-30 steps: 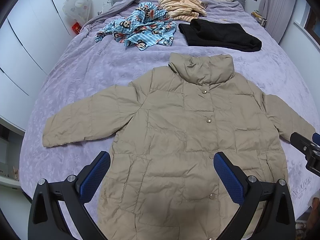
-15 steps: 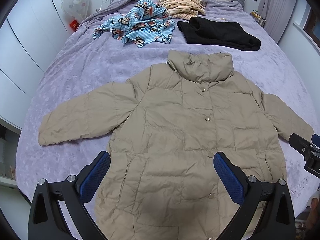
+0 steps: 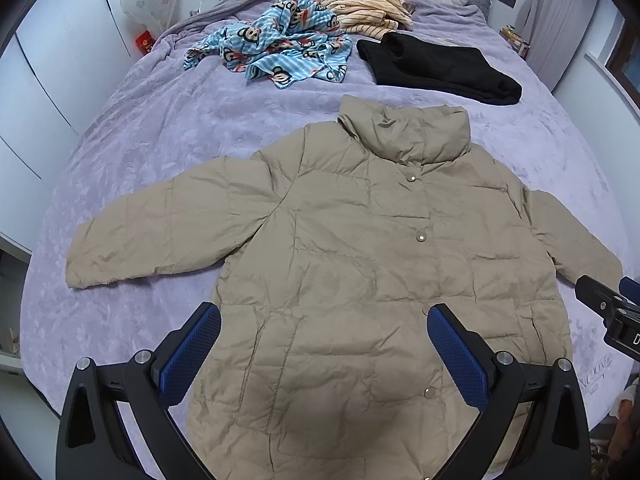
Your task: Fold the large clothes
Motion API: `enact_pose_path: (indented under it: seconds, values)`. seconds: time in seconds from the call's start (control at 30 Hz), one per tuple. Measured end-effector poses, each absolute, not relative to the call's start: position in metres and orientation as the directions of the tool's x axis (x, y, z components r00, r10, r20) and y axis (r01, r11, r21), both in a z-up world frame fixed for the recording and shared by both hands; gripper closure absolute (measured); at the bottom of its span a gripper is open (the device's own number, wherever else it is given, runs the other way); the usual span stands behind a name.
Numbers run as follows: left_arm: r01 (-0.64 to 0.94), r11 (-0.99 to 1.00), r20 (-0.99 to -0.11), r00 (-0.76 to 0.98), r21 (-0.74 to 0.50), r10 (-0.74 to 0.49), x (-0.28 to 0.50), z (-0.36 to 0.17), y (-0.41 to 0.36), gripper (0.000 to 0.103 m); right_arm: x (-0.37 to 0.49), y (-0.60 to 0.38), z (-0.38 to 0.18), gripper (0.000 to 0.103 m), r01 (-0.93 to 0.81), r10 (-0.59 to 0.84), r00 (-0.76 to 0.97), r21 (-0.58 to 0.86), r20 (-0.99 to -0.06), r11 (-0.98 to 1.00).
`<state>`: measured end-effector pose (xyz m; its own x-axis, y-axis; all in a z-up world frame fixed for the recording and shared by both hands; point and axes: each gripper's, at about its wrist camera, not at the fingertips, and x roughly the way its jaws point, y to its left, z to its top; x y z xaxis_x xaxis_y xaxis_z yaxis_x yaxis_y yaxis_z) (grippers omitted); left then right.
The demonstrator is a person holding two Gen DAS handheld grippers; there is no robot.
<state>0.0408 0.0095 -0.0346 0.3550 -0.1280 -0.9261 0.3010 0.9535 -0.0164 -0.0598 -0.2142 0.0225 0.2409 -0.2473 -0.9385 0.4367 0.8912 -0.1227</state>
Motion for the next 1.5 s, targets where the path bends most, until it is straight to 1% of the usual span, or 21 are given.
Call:
enact_pose_path:
  seconds: [0.07, 0.17, 0.3, 0.33, 0.4, 0.47, 0.57, 0.73, 0.93, 1.03, 1.1, 1.23, 1.33, 1.37, 1.4, 1.43, 1.47, 1.5]
  values:
    - [0.297, 0.954, -0.928, 0.346, -0.029, -0.136, 0.043, -0.040, 0.016, 0.000, -0.057, -0.210, 0.021, 0.000, 0.434, -0.247, 0.238, -0.124, -0.939, 0.892]
    - [0.284, 0.957, -0.932, 0.326, -0.065, -0.160, 0.046, -0.050, 0.030, 0.000, -0.054, -0.203, 0.019, 0.000, 0.433, -0.219, 0.258, -0.090, -0.941, 0.897]
    - [0.253, 0.958, -0.932, 0.294, -0.136, -0.210, 0.052, -0.068, 0.056, 0.000, -0.049, -0.188, 0.010, 0.000, 0.399, -0.117, 0.302, 0.014, -0.946, 0.917]
    - [0.241, 0.957, -0.932, 0.283, -0.159, -0.226, 0.054, -0.074, 0.064, 0.000, -0.047, -0.182, 0.006, 0.000, 0.387, -0.074, 0.320, 0.058, -0.945, 0.920]
    - [0.202, 0.958, -0.930, 0.266, -0.203, -0.253, 0.060, -0.086, 0.084, 0.000, -0.042, -0.168, -0.003, 0.000, 0.361, -0.007, 0.300, 0.107, -0.954, 0.926]
    - [0.152, 0.959, -0.924, 0.267, -0.240, -0.274, 0.067, -0.097, 0.109, 0.000, -0.034, -0.150, -0.016, 0.000, 0.324, 0.034, 0.254, 0.118, -0.967, 0.939]
    - [0.071, 0.954, -0.908, 0.292, -0.292, -0.299, 0.081, -0.117, 0.149, 0.000, -0.027, -0.126, -0.032, 0.000, 0.282, 0.047, 0.213, 0.107, -0.976, 0.953]
    - [-0.101, 0.931, -0.885, 0.359, -0.351, -0.295, 0.112, -0.157, 0.221, 0.000, -0.022, -0.093, -0.063, 0.000, 0.256, 0.070, 0.171, 0.113, -0.983, 0.960]
    - [-0.246, 0.842, -0.844, 0.392, -0.481, -0.367, 0.149, -0.210, 0.279, 0.000, -0.013, -0.066, -0.094, 0.000, 0.210, 0.075, 0.134, 0.102, -0.988, 0.972]
    - [-0.295, 0.789, -0.819, 0.400, -0.539, -0.411, 0.167, -0.231, 0.295, 0.000, -0.004, -0.056, -0.105, 0.000, 0.198, 0.077, 0.130, 0.102, -0.988, 0.975]
    - [-0.310, 0.771, -0.810, 0.409, -0.556, -0.420, 0.180, -0.240, 0.303, 0.000, 0.003, -0.051, -0.107, 0.000, 0.195, 0.084, 0.144, 0.111, -0.986, 0.975]
    - [-0.316, 0.763, -0.796, 0.452, -0.564, -0.402, 0.209, -0.241, 0.323, 0.000, 0.018, -0.044, -0.110, 0.000, 0.190, 0.099, 0.198, 0.138, -0.975, 0.972]
    - [-0.329, 0.775, -0.802, 0.482, -0.539, -0.353, 0.227, -0.237, 0.334, 0.001, 0.034, -0.041, -0.114, 0.000, 0.181, 0.121, 0.239, 0.166, -0.964, 0.969]
    - [-0.333, 0.791, -0.812, 0.486, -0.514, -0.324, 0.233, -0.236, 0.336, 0.004, 0.040, -0.039, -0.116, 0.000, 0.175, 0.130, 0.242, 0.175, -0.962, 0.969]
    - [-0.334, 0.806, -0.822, 0.485, -0.489, -0.298, 0.237, -0.236, 0.338, 0.025, 0.047, -0.037, -0.118, 0.000, 0.168, 0.143, 0.253, 0.189, -0.957, 0.968]
    - [-0.339, 0.823, -0.841, 0.466, -0.455, -0.273, 0.243, -0.238, 0.340, 0.055, 0.053, -0.035, -0.119, 0.000, 0.162, 0.154, 0.267, 0.202, -0.951, 0.966]
    - [-0.341, 0.828, -0.849, 0.455, -0.446, -0.270, 0.248, -0.241, 0.343, 0.066, 0.059, -0.032, -0.120, 0.000, 0.153, 0.168, 0.280, 0.217, -0.945, 0.964]
    - [-0.341, 0.818, -0.839, 0.465, -0.463, -0.282, 0.249, -0.240, 0.348, 0.082, 0.066, -0.029, -0.121, 0.000, 0.146, 0.181, 0.292, 0.231, -0.939, 0.962]
